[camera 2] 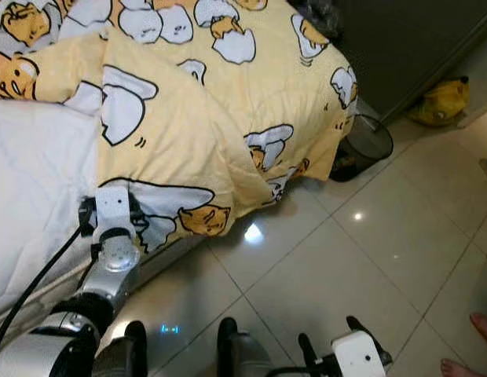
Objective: Clean up the room
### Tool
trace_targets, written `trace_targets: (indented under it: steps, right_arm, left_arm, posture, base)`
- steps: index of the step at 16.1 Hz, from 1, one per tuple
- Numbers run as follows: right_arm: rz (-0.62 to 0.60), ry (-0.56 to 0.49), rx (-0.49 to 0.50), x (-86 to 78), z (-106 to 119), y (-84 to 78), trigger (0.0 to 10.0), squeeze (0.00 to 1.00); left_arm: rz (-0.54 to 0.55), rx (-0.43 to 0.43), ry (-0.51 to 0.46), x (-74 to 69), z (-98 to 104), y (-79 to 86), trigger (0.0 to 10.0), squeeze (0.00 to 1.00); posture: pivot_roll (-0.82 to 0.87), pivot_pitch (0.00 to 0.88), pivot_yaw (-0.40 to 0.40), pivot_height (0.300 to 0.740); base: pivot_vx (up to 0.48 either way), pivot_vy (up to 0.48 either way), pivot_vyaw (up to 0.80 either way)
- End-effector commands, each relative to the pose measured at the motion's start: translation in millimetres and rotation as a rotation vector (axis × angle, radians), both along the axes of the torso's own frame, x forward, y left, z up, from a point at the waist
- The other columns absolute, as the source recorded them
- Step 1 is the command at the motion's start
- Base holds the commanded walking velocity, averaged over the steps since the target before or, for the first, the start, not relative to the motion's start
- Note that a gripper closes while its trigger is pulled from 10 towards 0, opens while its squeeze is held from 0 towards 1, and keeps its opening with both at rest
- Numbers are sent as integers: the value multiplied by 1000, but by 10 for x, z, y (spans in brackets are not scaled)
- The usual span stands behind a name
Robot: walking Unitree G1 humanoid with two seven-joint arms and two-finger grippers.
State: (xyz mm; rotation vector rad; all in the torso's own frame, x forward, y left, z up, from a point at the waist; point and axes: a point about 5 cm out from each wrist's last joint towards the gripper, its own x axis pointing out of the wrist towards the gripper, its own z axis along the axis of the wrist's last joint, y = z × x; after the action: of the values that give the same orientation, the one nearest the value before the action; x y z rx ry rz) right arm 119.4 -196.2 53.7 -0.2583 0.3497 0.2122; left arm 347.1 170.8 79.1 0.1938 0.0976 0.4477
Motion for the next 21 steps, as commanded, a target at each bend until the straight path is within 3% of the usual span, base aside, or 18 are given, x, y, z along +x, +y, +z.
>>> trace_targets:
  steps: [1,4,8,10,11,13,18,21]
  right_arm:
    - [-11,43,-14,-41,-61,-45,10000,0]
    - [-29,43,-13,1,-75,-73,10000,0]
    - [-39,16,13,142,-62,-44,10000,0]
    - [-41,-1,22,207,-42,-39,10000,0]
    - [-41,-1,21,248,-69,-37,10000,0]
    - [-42,1,22,287,-111,-33,10000,0]
    - [-44,-13,21,463,-182,2,10000,0]
    - [-54,-28,15,570,-211,1,10000,0]
  left_arm:
    - [-41,-89,172,-157,-339,-89,0,0]
    - [-66,-163,295,-264,-539,-134,0,0]
    - [-195,-304,320,-235,-558,-140,0,0]
    - [-232,-251,315,-221,-534,-111,0,0]
    - [-274,-151,320,-229,-531,-88,0,0]
    - [-298,-80,342,-285,-584,-57,0,0]
    - [-411,-92,431,-476,-803,-201,0,0]
    - [-423,-120,431,-502,-828,-276,0,0]
  posture:
    - [-167,352,-210,740]
    - [-163,351,-207,740]
    - [-139,322,-194,740]
    - [-129,311,-189,740]
    - [-113,299,-180,740]
    - [-91,280,-170,740]
    - [-62,222,-143,740]
    - [-46,185,-125,740]
  base:
    - [0,0,0]
    - [0,0,0]
    - [0,0,0]
    - [0,0,0]
    - [0,0,0]
    - [0,0,0]
    - [0,0,0]
    - [0,0,0]
